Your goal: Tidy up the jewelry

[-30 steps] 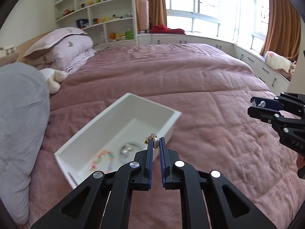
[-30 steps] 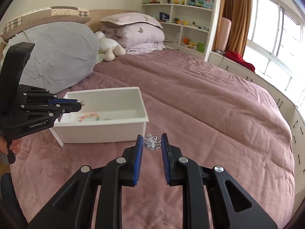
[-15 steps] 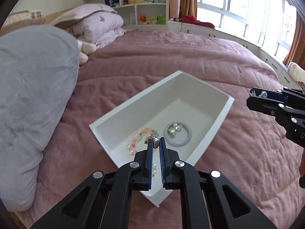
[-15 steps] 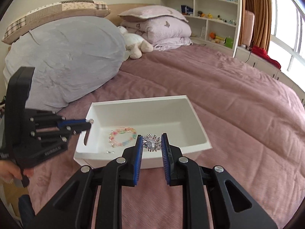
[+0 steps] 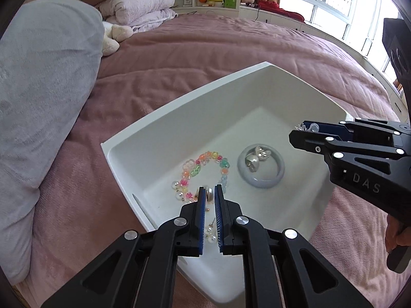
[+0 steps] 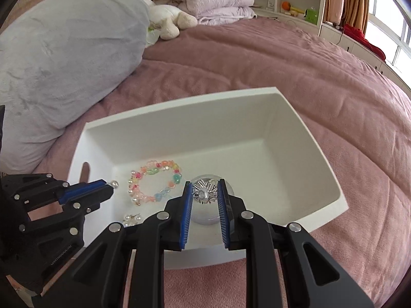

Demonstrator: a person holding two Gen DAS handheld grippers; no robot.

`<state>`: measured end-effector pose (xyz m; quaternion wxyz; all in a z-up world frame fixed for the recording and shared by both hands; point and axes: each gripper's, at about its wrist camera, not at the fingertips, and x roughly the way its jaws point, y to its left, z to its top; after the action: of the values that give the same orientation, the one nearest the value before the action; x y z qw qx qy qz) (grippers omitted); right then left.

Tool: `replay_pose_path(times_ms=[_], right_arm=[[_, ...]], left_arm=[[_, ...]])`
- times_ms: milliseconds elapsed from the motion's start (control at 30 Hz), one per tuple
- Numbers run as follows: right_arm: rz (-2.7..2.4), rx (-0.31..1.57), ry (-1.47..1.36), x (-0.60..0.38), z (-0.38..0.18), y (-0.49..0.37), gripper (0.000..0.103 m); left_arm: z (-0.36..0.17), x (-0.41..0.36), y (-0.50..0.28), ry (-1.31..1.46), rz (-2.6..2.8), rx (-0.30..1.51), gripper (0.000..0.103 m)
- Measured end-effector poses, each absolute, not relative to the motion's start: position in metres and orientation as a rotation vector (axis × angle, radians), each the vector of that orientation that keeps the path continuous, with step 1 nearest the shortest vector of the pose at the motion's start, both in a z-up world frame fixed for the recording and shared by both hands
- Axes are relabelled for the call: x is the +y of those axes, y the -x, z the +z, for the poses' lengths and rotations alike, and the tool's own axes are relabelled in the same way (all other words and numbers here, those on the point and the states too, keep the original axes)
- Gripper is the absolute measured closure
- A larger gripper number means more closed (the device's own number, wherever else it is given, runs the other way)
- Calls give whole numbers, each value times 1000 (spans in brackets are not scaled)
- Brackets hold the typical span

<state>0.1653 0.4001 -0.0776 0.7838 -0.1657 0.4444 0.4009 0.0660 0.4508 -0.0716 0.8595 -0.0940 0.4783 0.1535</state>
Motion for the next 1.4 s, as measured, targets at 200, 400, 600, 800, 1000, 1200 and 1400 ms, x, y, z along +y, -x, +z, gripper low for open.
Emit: replay_pose_path(times_ms=[200,400,600,800,1000,1200,1400], right_arm=[[778,963,282,396,-86,-184,81],[793,961,273,388,-76,-187,61],[808,848,211,360,-40,-171,23],[819,749,236,335,-16,-146,14],[829,766,281,322,-13,-131,10],[812,810,340,324,-20,-125,9],[805,774,374,324,-19,-113,7]], left_arm=[[-75,448,-70,204,326,958,85],[-60,439,-61,172,356,867,43],[-29,432,-35,205,401,748,22],[-9,408,-13,118,484,682,9],[-6,391,-2,114,509,714,9],[-4,382,-5,98,506,774,6],[-5,375,-7,100,472,792,6]])
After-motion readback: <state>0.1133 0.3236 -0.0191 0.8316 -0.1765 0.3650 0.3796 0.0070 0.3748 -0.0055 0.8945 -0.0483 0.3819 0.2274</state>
